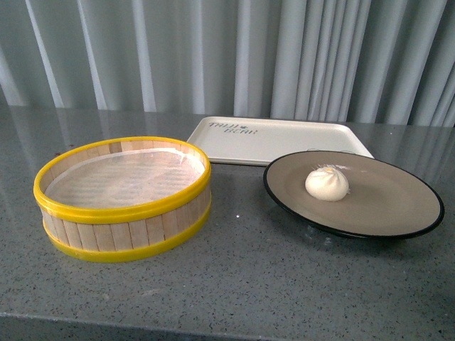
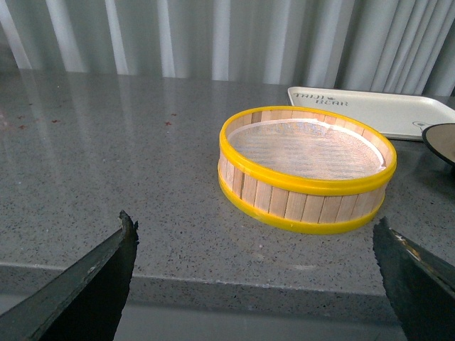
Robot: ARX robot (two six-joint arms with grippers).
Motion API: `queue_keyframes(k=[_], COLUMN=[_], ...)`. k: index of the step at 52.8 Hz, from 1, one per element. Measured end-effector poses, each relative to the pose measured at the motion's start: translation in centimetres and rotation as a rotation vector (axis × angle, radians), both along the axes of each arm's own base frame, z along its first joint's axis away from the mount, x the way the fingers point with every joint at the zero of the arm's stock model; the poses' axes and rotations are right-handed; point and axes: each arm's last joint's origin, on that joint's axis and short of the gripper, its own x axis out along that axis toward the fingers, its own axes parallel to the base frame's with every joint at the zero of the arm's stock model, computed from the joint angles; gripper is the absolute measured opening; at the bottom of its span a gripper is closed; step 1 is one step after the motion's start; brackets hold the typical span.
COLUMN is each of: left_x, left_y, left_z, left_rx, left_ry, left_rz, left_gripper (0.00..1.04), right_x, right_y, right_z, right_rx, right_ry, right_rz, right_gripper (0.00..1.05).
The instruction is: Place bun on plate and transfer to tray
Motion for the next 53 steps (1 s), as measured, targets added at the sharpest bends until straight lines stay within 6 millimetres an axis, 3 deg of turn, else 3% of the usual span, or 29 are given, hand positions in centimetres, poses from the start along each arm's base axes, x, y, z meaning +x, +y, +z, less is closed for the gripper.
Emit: queue_keyframes(k=[22, 53], left_x=[0.0, 0.0], left_y=[0.0, 0.0], left_z=[0.0, 0.0], left_rx=[0.000, 0.000], left_ry=[0.000, 0.000], left_rz=[0.000, 0.000], left_gripper=[0.98, 0.98], right_x=[3.8, 6.9], right_y=[0.2, 1.6], right_z=[-0.2, -1.8], right_rx=[0.033, 0.046], right_ry=[0.031, 0.075], right_rz=[0.036, 0.069], right_gripper=[0.96, 0.96])
